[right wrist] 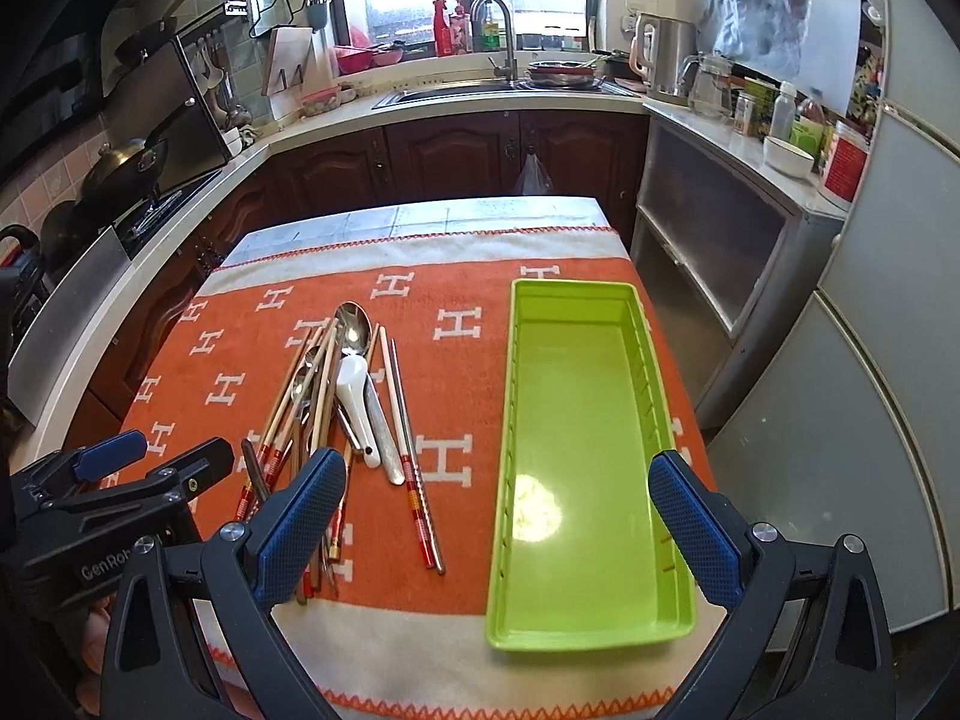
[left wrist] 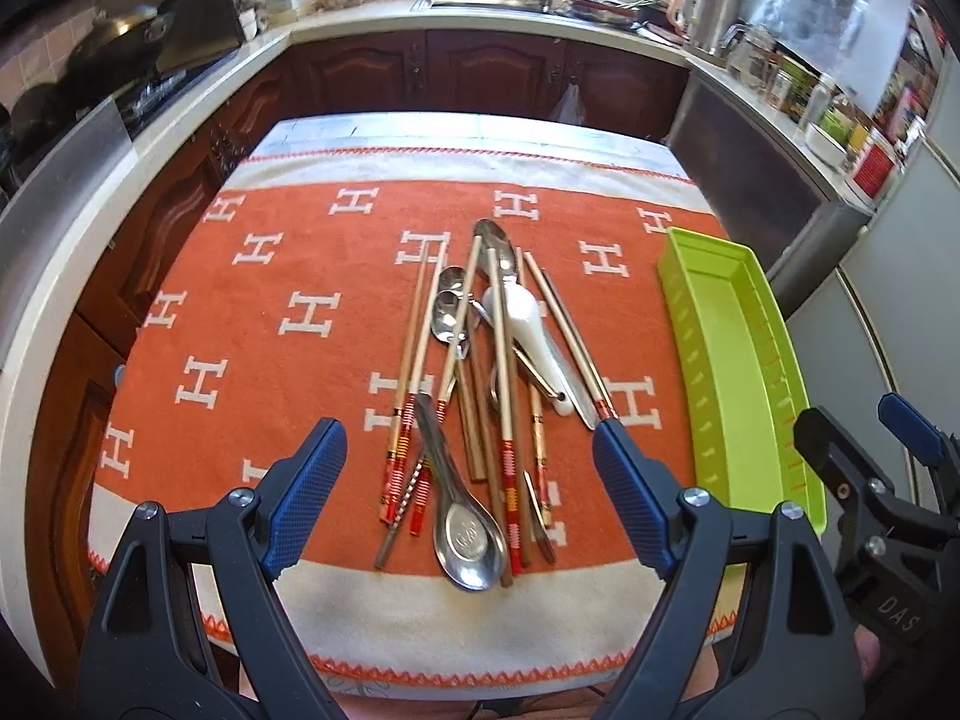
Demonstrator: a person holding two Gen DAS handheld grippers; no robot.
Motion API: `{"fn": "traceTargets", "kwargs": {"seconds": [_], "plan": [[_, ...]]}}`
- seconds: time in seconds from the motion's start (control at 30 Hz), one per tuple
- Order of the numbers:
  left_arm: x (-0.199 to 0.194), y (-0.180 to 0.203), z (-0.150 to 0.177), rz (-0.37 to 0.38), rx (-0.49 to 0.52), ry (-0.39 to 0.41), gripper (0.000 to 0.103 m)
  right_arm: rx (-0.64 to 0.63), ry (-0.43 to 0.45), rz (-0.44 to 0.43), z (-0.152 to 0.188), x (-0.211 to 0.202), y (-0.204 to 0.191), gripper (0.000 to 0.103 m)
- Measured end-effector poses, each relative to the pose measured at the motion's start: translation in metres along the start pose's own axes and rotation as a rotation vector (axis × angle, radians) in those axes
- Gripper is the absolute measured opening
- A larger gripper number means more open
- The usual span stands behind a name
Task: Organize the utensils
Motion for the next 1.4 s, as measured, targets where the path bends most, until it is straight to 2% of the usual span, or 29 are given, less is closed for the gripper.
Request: {"fn": "traceTargets", "kwargs": {"seconds": [0.3, 0.47, 0.63, 0.83, 0.9, 0.97, 1.2, 1.4], "plan": [[0.029, -0.051, -0.014, 0.007, -0.100, -0.035, 0.083, -0.031, -0.017, -0.009, -0.034, 0.033, -0.026, 0.102], [0.036, -0.065, -0.015, -0.004, -0.104, -0.023, 0.083, -0.037, -0.047, -0.021, -0.045, 0.054, -0.036, 0.102], [0.052, -0.082, -0.014, -0.008, -0.136, -0.059, 0.083, -0.042, -0.069, -0.027, -0.051, 0.075, -0.048, 0.102], [0.069, -0.099, -0.010, -0.059, -0.141, -0.085, 0.083, -0.058, -0.096, -0.046, -0.059, 0.097, -0.065, 0.098], [0.074, -0.104, -0.010, -0.051, -0.142, -0.091, 0.082, -0.060, -0.111, -0.060, -0.058, 0.103, -0.069, 0.093], [0.079, -0.107, -0.010, -0.032, -0.145, -0.103, 0.081, -0.063, -0.140, -0.085, -0.060, 0.114, -0.075, 0.084], [0.100, -0.120, -0.008, 0.019, -0.175, -0.158, 0.061, -0.092, -0.217, -0.177, -0.052, 0.140, -0.103, 0.068], [0.107, -0.130, -0.005, 0.028, -0.185, -0.163, 0.056, -0.165, -0.294, -0.282, -0.033, 0.159, -0.145, 0.050]]}}
Point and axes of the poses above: each gripper's, at about its wrist camera, not at the fingertips, and x roughly the way its jaws point, y to its right, z to its underside, the point moved 1 cm from there along x, roughly the way its jaws point, and after that the axes turned 11 degrees about z, right-handed, at the moved point
